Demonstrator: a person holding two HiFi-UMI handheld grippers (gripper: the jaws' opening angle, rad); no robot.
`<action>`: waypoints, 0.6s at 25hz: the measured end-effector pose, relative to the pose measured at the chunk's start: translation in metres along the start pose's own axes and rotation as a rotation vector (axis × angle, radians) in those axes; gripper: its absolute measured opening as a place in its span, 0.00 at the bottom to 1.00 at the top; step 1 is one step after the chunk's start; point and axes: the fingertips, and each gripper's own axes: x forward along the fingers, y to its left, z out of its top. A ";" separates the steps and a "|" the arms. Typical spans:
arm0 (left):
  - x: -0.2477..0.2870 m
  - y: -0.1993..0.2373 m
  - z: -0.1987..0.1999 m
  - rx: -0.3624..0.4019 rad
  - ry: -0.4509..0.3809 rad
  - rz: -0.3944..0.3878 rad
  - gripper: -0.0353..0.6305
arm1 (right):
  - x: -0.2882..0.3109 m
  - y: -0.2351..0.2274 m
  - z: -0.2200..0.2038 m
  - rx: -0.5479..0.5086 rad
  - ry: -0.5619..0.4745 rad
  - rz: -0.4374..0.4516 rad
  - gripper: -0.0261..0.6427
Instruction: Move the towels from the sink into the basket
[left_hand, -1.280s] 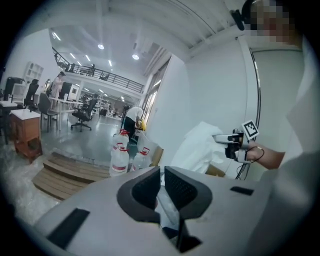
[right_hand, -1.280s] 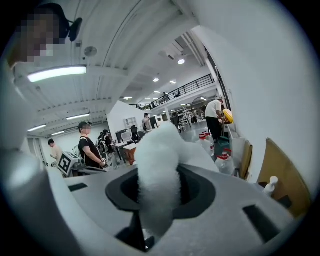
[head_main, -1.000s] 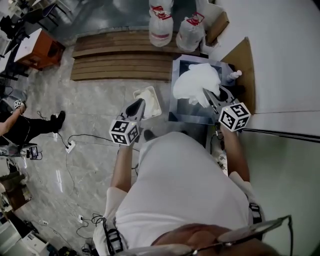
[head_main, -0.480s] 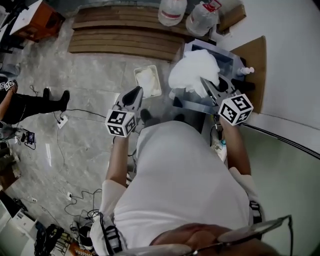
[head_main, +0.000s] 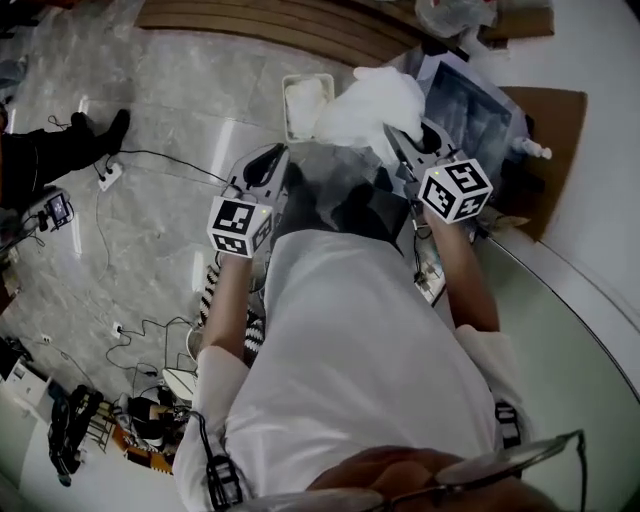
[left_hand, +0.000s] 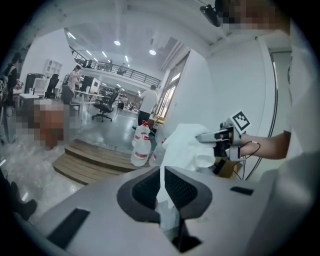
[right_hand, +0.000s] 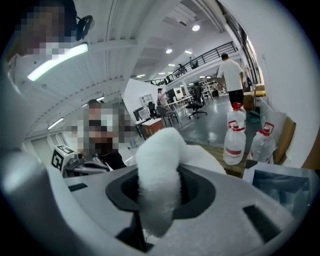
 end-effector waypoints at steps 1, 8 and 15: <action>0.000 0.007 -0.009 -0.008 0.013 0.001 0.10 | 0.017 0.000 -0.013 0.019 0.030 0.003 0.23; 0.014 0.072 -0.076 -0.074 0.101 0.015 0.10 | 0.152 -0.013 -0.116 0.103 0.212 -0.037 0.23; 0.047 0.130 -0.160 -0.092 0.155 0.027 0.10 | 0.265 -0.065 -0.234 0.179 0.339 -0.156 0.23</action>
